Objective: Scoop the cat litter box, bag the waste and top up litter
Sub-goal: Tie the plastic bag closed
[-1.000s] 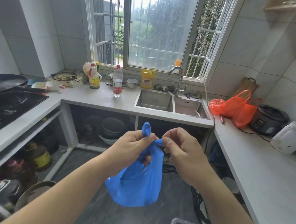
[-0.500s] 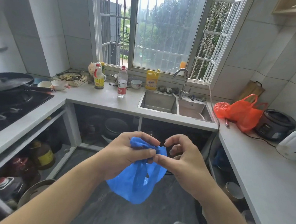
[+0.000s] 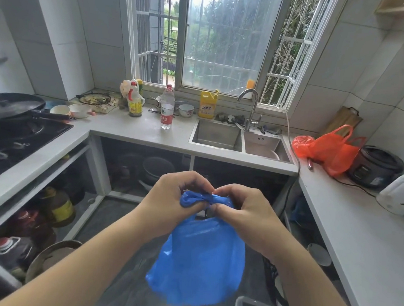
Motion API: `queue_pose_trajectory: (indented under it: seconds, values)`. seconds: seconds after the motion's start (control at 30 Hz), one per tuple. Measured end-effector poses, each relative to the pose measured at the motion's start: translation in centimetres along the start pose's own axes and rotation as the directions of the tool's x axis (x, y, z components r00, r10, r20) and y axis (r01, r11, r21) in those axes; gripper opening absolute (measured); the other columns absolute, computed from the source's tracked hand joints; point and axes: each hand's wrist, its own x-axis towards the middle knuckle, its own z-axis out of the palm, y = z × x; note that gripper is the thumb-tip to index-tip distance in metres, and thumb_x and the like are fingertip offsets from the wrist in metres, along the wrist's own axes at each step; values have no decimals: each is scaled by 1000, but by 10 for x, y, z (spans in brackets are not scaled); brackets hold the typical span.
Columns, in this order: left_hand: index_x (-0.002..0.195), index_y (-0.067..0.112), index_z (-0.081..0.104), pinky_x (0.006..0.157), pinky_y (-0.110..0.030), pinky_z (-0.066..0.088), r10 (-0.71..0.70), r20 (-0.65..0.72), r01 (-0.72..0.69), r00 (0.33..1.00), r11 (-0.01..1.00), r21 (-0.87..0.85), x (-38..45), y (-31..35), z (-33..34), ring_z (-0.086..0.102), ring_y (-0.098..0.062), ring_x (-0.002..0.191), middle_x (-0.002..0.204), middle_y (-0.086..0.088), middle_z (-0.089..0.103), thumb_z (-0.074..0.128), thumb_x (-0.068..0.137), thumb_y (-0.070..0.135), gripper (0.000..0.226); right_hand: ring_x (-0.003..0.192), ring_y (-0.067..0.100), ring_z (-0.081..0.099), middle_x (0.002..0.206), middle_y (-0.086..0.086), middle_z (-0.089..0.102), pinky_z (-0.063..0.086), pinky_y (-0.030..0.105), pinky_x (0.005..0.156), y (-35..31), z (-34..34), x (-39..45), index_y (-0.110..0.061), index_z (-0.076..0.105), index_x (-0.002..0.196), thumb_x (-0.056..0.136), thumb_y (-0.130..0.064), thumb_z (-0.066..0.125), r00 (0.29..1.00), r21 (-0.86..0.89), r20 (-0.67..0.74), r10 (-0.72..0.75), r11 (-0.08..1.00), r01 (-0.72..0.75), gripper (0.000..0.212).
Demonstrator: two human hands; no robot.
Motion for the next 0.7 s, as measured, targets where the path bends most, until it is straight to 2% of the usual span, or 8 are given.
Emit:
queue_pose_trajectory:
  seconds: [0.1, 0.2, 0.27, 0.3, 0.37, 0.53, 0.63, 0.7]
  values:
    - [97, 17, 73, 75, -22, 58, 83, -79, -79, 993, 996, 50, 0, -3, 4, 74, -12, 86, 90, 7, 74, 81, 79, -1, 27, 90, 32, 69, 92, 9, 75, 56, 49, 84, -5, 0, -2, -30, 77, 99, 89, -32, 72, 1000, 107, 19, -1, 994, -1, 11]
    - [96, 12, 73, 74, -21, 58, 140, -140, -135, 980, 990, 46, 0, -3, 7, 74, -13, 85, 90, 6, 73, 79, 78, -8, 28, 83, 27, 60, 92, 7, 70, 46, 42, 78, -4, 2, -1, -25, 77, 104, 99, -44, 54, 990, 297, 87, 115, 945, -136, 31]
    - [96, 14, 73, 75, -24, 59, 154, -149, -147, 977, 987, 60, 1, -5, 9, 74, -15, 87, 90, 7, 73, 80, 78, -5, 26, 82, 28, 47, 88, 16, 55, 35, 42, 74, -1, 5, 1, -12, 74, 102, 100, -39, 49, 974, 391, 153, 165, 895, -213, 37]
    - [96, 15, 73, 76, -24, 59, 155, -149, -146, 977, 987, 66, 1, -5, 10, 74, -15, 87, 91, 8, 73, 81, 79, -3, 25, 82, 29, 43, 87, 15, 51, 33, 41, 72, 1, 7, 1, -4, 70, 103, 100, -33, 50, 971, 414, 179, 158, 883, -220, 36]
    - [96, 16, 73, 77, -23, 58, 145, -151, -136, 978, 989, 65, 0, -7, 12, 74, -13, 88, 90, 8, 74, 82, 80, 0, 24, 81, 26, 44, 88, 13, 52, 36, 36, 67, 4, 11, 0, 0, 68, 105, 99, -26, 52, 968, 423, 198, 156, 877, -228, 31]
    - [106, 18, 78, 80, -16, 56, 69, -110, -66, 992, 997, 30, -6, -10, 11, 73, -2, 91, 95, 16, 77, 80, 85, 11, 22, 75, 25, 51, 81, 11, 60, 41, 33, 61, 8, 11, -3, -7, 70, 93, 99, -26, 63, 980, 483, 92, 175, 853, -198, 21]
    - [118, 29, 74, 87, -16, 55, 14, -54, -13, 998, 1000, 23, -10, -12, 11, 71, 3, 98, 101, 21, 77, 70, 91, 29, 27, 62, 17, 53, 73, 5, 62, 43, 30, 57, 9, 11, -3, -9, 69, 90, 99, -21, 62, 986, 456, 6, 168, 877, -152, 17]
    - [121, 33, 70, 90, -15, 53, -54, -21, 54, 998, 998, -20, -13, -15, 13, 70, 4, 102, 103, 22, 76, 62, 94, 33, 28, 62, 15, 56, 72, 2, 66, 47, 31, 58, 11, 12, -3, -11, 68, 89, 99, -19, 63, 985, 415, -41, 166, 900, -134, 14]
